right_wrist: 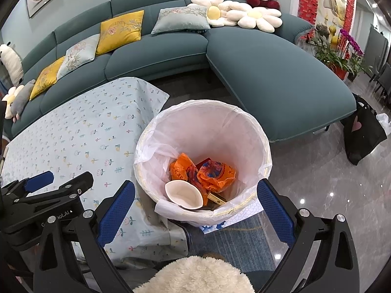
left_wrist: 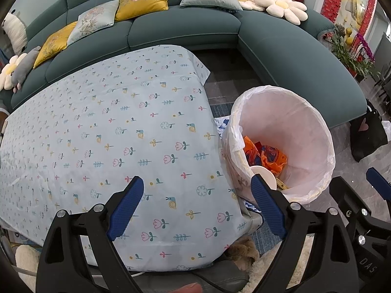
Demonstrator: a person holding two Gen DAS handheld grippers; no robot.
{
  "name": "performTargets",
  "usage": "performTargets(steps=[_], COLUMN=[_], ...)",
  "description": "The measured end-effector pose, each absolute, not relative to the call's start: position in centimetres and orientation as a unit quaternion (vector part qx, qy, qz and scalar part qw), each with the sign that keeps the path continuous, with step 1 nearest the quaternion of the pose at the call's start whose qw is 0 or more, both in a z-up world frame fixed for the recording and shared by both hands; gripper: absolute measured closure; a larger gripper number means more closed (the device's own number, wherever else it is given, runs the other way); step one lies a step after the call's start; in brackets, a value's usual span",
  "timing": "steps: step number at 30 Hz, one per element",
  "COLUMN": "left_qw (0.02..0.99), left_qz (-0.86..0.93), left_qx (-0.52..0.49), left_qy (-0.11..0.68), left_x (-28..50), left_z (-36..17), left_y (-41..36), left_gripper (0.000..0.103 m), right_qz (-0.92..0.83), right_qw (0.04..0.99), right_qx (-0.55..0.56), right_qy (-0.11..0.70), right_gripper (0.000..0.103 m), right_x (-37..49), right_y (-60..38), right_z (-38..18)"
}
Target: Collect trash
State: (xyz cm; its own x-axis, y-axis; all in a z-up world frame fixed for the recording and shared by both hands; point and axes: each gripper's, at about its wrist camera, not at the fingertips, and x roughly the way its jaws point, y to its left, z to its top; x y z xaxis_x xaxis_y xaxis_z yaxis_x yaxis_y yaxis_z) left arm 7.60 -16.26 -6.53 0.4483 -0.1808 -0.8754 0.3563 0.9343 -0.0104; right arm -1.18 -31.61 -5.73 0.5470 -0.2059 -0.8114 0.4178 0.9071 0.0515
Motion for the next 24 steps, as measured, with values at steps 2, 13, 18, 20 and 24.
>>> performTargets(steps=[2,13,18,20,24], left_qw=[0.847,0.845,0.844,0.844,0.848], left_qz=[-0.158,-0.162,-0.165,-0.165,-0.162], left_qx=[0.088,0.096,0.1,0.098,0.097], left_qy=[0.5,0.5,0.5,0.501,0.495], left_x=[7.51,7.16,6.99,7.0,6.86], left_z=[-6.57,-6.64,-6.76,-6.76,-6.6], left_y=[-16.36,-16.76,-16.94,-16.92,-16.84], left_gripper=[0.018,0.018,0.018,0.018,0.018], right_qz=[-0.179,-0.178,-0.182,-0.182,-0.182], right_qw=[0.871,0.871,0.87,0.87,0.871], right_qx=[0.12,0.119,0.117,0.116,0.115], right_qy=[0.441,0.442,0.442,0.442,0.441], right_gripper=[0.007,0.007,0.007,0.007,0.007], right_x=[-1.23,-1.29,-1.47,-1.51,-1.54], right_y=[-31.62,-31.75,-31.83,-31.78,-31.72], right_z=[-5.72,-5.84,-5.87,-5.83,-5.78])
